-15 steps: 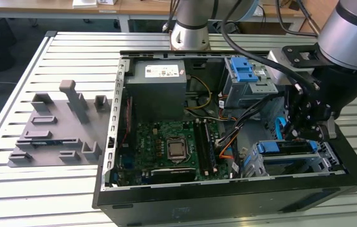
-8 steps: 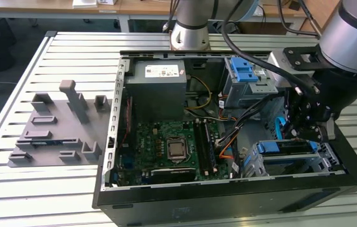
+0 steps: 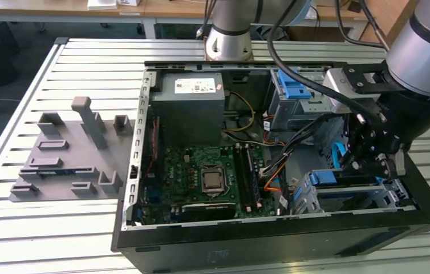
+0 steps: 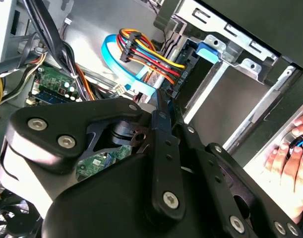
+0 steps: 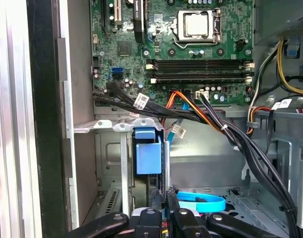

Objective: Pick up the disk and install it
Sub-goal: 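Insert the second disk wire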

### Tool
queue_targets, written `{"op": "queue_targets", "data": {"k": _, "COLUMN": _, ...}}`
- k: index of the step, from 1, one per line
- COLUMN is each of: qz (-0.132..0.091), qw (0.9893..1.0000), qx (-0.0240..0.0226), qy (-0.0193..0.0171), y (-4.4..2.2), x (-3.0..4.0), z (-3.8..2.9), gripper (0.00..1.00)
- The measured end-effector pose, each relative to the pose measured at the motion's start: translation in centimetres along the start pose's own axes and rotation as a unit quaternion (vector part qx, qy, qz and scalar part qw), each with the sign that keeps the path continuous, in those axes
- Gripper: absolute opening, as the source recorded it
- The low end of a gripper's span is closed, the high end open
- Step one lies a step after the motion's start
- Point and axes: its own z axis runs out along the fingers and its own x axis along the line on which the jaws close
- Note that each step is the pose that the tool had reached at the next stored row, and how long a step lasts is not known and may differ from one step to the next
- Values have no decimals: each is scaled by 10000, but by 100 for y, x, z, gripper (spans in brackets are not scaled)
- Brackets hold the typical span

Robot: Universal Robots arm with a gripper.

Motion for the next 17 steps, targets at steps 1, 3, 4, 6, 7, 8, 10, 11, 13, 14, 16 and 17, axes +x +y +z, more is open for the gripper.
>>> {"op": "queue_targets", "data": {"k": 1, "qz": 0, "qw": 10000, "qx": 0, "qy": -1, "y": 0, "x": 5, "z": 1, "gripper": 16}}
{"op": "queue_targets", "data": {"k": 3, "qz": 0, "qw": 10000, "qx": 0, "qy": -1, "y": 0, "x": 15, "z": 2, "gripper": 16}}
{"op": "queue_targets", "data": {"k": 4, "qz": 0, "qw": 10000, "qx": 1, "qy": -2, "y": 0, "x": 17, "z": 2, "gripper": 16}}
{"op": "queue_targets", "data": {"k": 6, "qz": 0, "qw": 10000, "qx": 0, "qy": -4, "y": 0, "x": 18, "z": 5, "gripper": 16}}
{"op": "queue_targets", "data": {"k": 7, "qz": 0, "qw": 10000, "qx": 0, "qy": -4, "y": 0, "x": 18, "z": 6, "gripper": 16}}
{"op": "queue_targets", "data": {"k": 8, "qz": 0, "qw": 10000, "qx": 0, "qy": -4, "y": 0, "x": 19, "z": 8, "gripper": 16}}
{"op": "queue_targets", "data": {"k": 10, "qz": 0, "qw": 10000, "qx": 0, "qy": -5, "y": 0, "x": 19, "z": 12, "gripper": 16}}
{"op": "queue_targets", "data": {"k": 11, "qz": 0, "qw": 10000, "qx": 0, "qy": -5, "y": 0, "x": 19, "z": 14, "gripper": 16}}
{"op": "queue_targets", "data": {"k": 13, "qz": 0, "qw": 10000, "qx": 0, "qy": -7, "y": -2, "x": 19, "z": 17, "gripper": 16}}
{"op": "queue_targets", "data": {"k": 14, "qz": 0, "qw": 10000, "qx": 0, "qy": -10, "y": -3, "x": 19, "z": 18, "gripper": 16}}
{"op": "queue_targets", "data": {"k": 16, "qz": 1, "qw": 10000, "qx": 0, "qy": -16, "y": -5, "x": 18, "z": 20, "gripper": 16}}
{"op": "queue_targets", "data": {"k": 17, "qz": 1, "qw": 10000, "qx": 0, "qy": -19, "y": -6, "x": 18, "z": 21, "gripper": 16}}
